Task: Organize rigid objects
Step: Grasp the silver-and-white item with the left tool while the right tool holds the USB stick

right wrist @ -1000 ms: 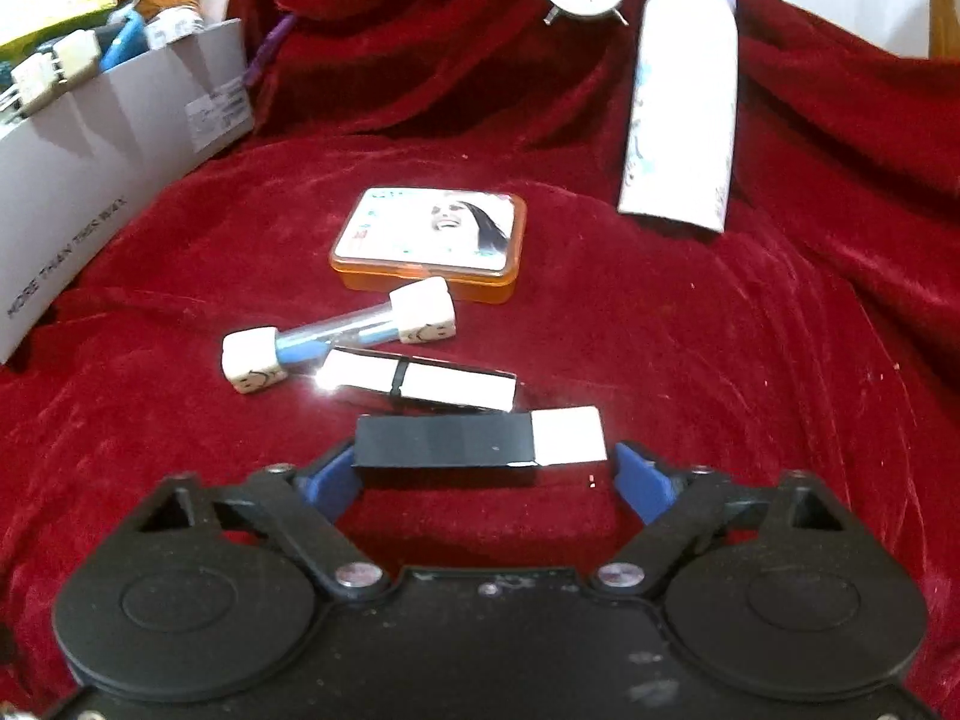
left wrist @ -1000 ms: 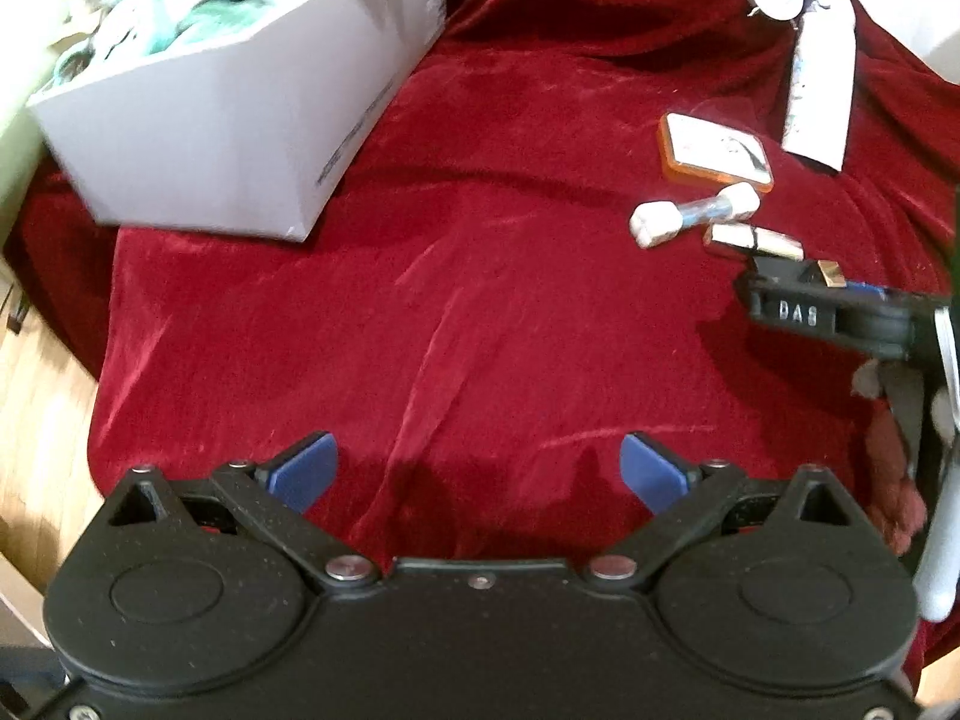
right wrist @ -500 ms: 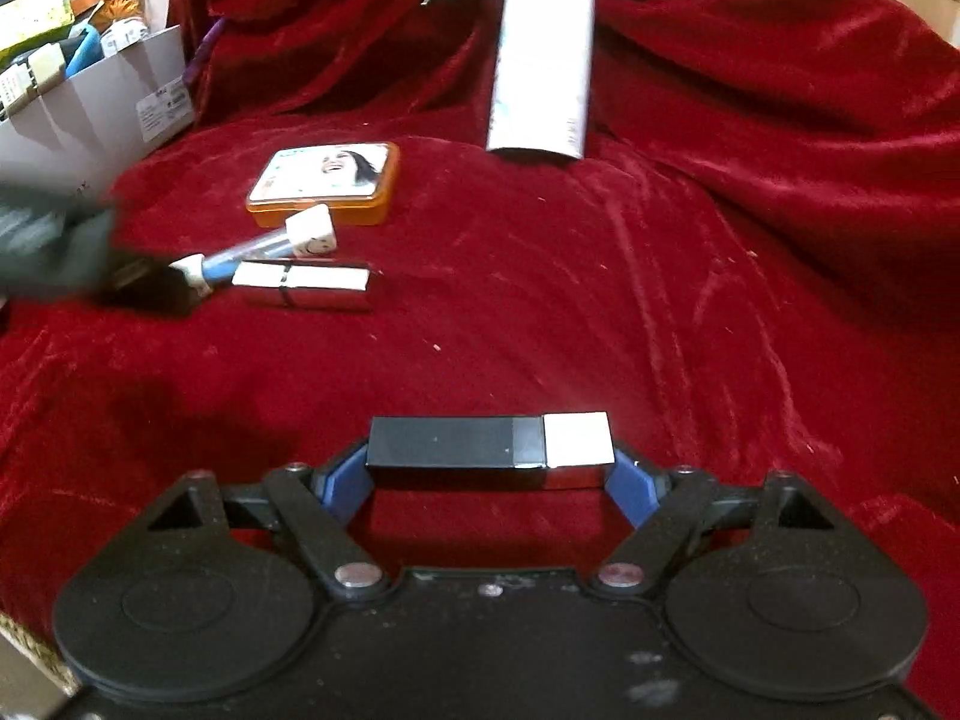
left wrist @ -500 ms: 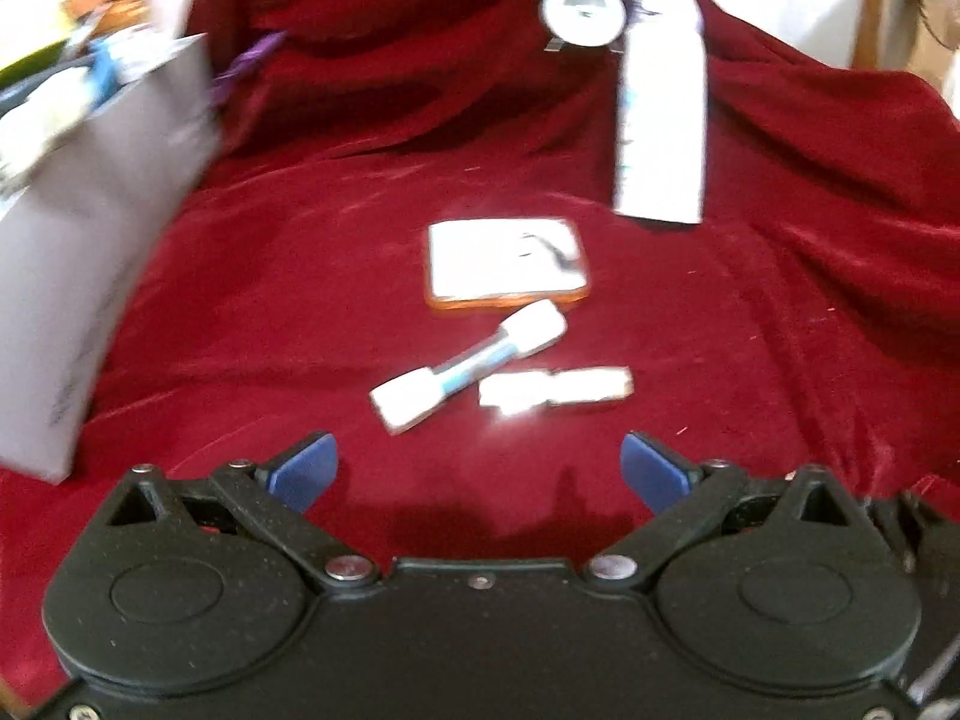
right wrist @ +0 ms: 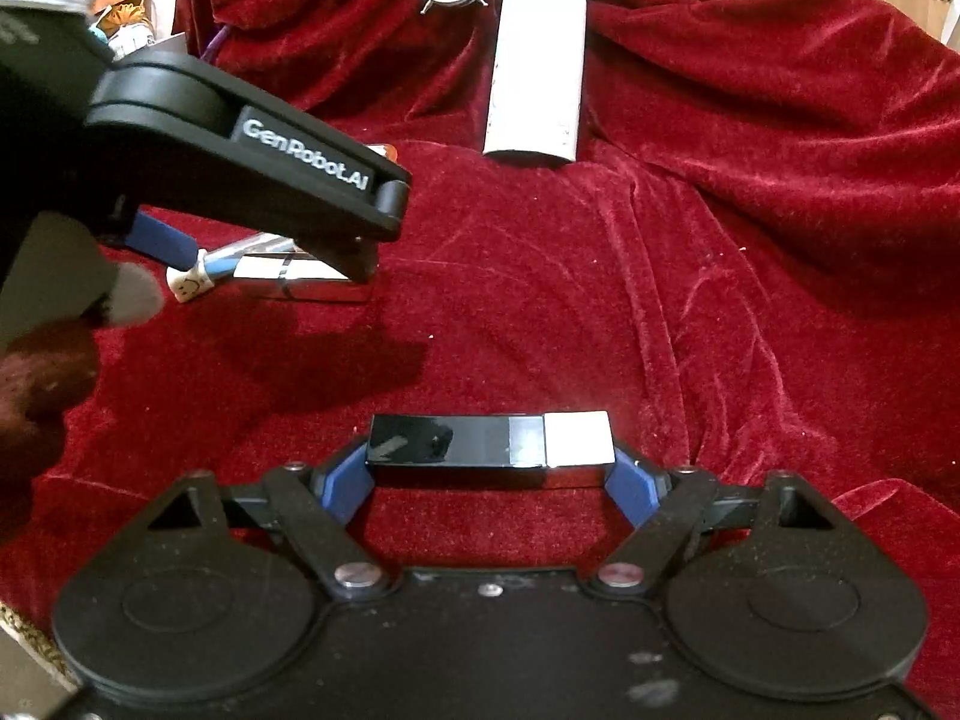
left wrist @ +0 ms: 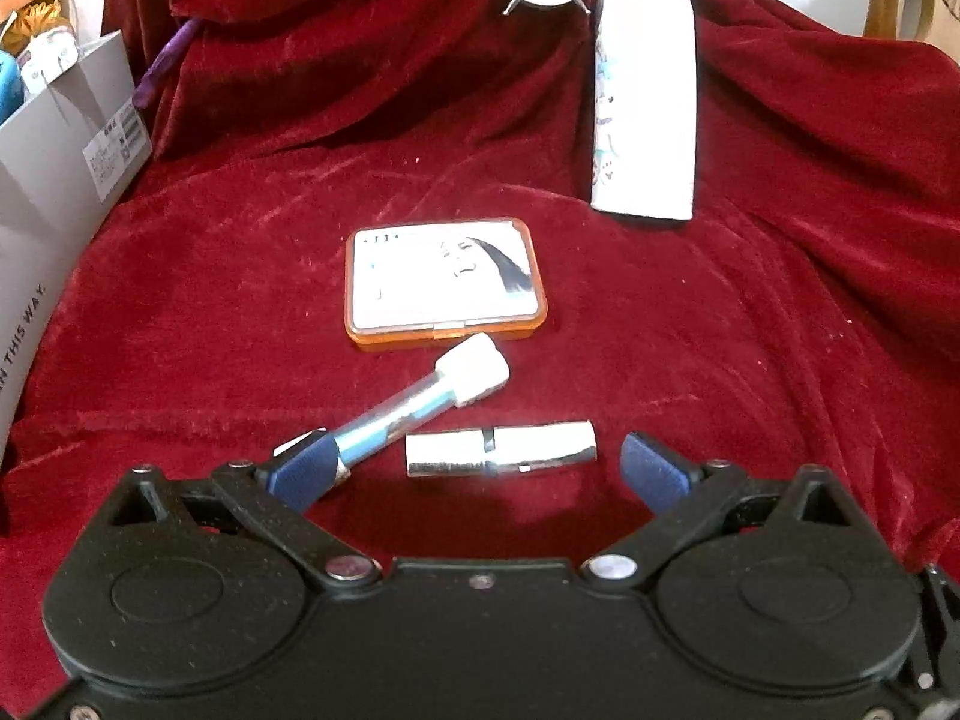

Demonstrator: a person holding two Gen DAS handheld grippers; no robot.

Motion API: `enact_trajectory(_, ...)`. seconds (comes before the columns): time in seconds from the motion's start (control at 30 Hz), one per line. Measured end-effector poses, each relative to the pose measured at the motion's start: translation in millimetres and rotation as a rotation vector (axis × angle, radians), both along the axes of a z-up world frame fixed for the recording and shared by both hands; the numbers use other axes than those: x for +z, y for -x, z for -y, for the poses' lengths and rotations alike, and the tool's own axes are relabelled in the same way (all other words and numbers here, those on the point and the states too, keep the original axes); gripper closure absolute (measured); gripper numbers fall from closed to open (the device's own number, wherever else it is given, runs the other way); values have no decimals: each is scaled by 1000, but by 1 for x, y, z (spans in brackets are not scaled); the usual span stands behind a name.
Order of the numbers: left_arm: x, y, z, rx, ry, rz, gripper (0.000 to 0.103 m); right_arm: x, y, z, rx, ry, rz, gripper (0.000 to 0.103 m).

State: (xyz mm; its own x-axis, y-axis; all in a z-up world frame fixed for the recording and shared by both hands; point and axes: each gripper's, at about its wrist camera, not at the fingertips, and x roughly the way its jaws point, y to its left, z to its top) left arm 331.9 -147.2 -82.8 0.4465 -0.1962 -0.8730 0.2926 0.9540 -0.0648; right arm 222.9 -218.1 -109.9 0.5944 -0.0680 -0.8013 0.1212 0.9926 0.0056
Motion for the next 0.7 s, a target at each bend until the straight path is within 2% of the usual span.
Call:
enact_trajectory(0.33,-8,-3,8,15,21,-44,5,1,-2,2,-3,-6,-1,21)
enact_trajectory(0.57,-17,-10,2,66,34,-69,8,1,-3,5,-2,-15,-4,21)
enact_trajectory(0.63,-17,-10,2,67,24,-55,13,1,-4,6,-4,-18,-7,21)
enact_trajectory(0.7,-15,-9,3,50,-3,-28,28,2,-5,7,-7,-21,-9,21)
